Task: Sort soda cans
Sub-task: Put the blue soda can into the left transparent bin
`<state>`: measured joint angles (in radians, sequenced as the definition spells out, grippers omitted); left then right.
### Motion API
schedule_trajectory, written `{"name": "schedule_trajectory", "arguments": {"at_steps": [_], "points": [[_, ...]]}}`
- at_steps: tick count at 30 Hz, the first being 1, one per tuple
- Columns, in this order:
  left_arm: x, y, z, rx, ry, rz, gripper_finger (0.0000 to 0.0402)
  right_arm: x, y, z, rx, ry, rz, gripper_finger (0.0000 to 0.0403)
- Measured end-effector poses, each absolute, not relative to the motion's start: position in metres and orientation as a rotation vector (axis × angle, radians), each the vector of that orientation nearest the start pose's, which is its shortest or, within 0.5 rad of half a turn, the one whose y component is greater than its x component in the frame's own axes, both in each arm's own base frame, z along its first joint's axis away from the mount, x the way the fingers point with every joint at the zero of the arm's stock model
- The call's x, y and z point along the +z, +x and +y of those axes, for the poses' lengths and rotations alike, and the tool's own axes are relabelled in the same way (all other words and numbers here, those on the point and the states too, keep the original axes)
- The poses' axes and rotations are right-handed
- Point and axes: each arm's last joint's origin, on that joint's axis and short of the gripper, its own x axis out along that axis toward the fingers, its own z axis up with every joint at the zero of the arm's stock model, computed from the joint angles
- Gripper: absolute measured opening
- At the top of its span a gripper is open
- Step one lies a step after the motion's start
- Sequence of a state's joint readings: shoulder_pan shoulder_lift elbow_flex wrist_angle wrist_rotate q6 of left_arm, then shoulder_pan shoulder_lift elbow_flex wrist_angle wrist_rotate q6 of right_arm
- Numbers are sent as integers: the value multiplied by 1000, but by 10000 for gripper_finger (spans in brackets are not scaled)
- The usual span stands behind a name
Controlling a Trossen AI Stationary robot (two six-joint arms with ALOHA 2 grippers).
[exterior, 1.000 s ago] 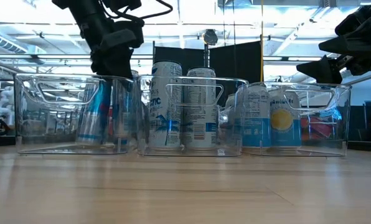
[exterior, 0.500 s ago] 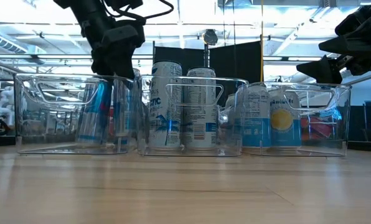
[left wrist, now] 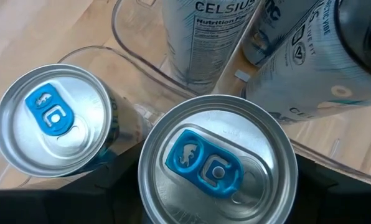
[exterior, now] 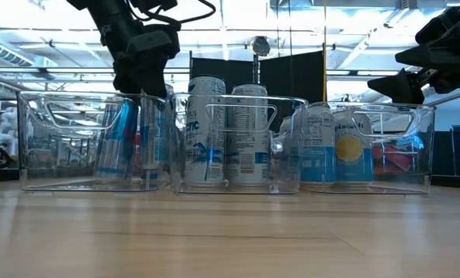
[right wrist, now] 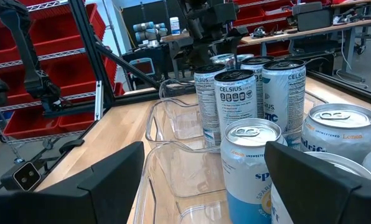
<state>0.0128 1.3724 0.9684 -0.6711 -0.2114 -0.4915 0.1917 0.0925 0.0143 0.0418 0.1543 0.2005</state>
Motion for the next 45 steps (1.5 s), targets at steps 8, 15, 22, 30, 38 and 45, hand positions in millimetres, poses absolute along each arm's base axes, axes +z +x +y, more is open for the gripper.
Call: {"name": "schedule_trajectory", "arguments": {"at_steps": [8,15,22,30,38,45], "points": [[236,260,10,487,-314,1007,274,165,101,15,33,194,40,325],[236,260,10,488,-315,1007,275,165,101,15,34,194,40,325],[236,260,10,489,-315,1006,275,165,101,15,34,194,40,325],[237,260,10,493,-315,1005,290,165,101,15,33,194,40,325],[235,260,10,491,-317,1020,328,165,101,15,34,194,40,325],[235,260,9,453,-342,1027,329,165,101,15,34,194,40,325]]}}
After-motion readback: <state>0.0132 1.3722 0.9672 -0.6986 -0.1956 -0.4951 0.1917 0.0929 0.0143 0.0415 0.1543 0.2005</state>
